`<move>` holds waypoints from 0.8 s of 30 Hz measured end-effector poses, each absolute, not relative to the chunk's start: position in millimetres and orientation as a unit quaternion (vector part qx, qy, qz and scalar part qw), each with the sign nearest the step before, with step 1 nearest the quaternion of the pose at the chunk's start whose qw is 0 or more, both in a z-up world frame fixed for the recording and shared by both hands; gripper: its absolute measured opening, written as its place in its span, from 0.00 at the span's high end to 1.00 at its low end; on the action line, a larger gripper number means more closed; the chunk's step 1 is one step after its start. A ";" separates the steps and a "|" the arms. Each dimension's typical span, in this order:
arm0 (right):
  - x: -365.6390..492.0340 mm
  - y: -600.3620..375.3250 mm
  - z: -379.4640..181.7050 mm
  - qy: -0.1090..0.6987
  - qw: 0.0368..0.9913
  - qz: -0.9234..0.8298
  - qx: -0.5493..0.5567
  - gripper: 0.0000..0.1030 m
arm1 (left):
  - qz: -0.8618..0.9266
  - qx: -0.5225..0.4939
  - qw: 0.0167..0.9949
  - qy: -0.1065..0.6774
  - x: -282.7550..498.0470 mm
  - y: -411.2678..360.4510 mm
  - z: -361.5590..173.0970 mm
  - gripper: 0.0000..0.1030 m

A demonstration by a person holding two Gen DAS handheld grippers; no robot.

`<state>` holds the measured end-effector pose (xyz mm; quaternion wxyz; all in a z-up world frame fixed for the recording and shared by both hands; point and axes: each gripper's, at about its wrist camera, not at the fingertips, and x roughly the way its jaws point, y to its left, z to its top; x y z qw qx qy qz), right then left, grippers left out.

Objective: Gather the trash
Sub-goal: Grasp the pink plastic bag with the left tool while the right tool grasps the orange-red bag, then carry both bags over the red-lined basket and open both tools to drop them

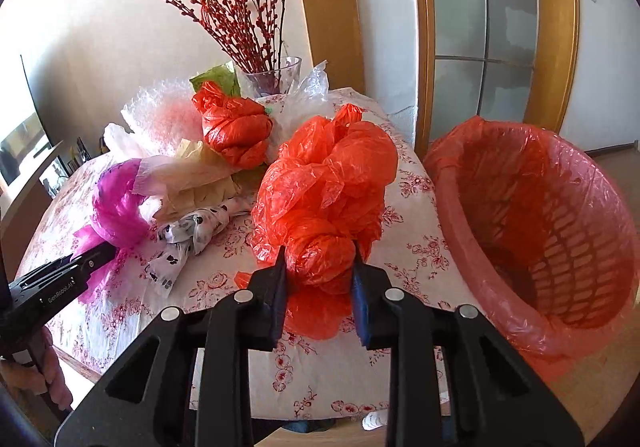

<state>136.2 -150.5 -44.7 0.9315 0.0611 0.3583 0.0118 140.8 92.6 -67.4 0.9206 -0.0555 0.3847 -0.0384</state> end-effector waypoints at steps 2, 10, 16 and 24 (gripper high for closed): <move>133.6 -152.5 -43.1 0.354 0.933 0.009 0.061 0.73 | -0.040 -0.055 0.924 0.378 137.8 92.1 -63.2 0.79; 123.9 -161.8 -35.2 0.340 0.938 0.003 0.062 0.73 | -0.045 -0.055 0.936 0.344 122.4 89.6 -33.7 0.81; 116.5 -173.6 -31.2 0.333 0.941 -0.007 0.061 0.73 | -0.076 -0.052 0.942 0.321 111.6 69.7 -9.2 0.81; 102.8 -202.8 -25.4 0.321 0.943 -0.034 0.075 0.73 | -0.143 -0.038 0.938 0.314 107.3 17.0 6.0 0.81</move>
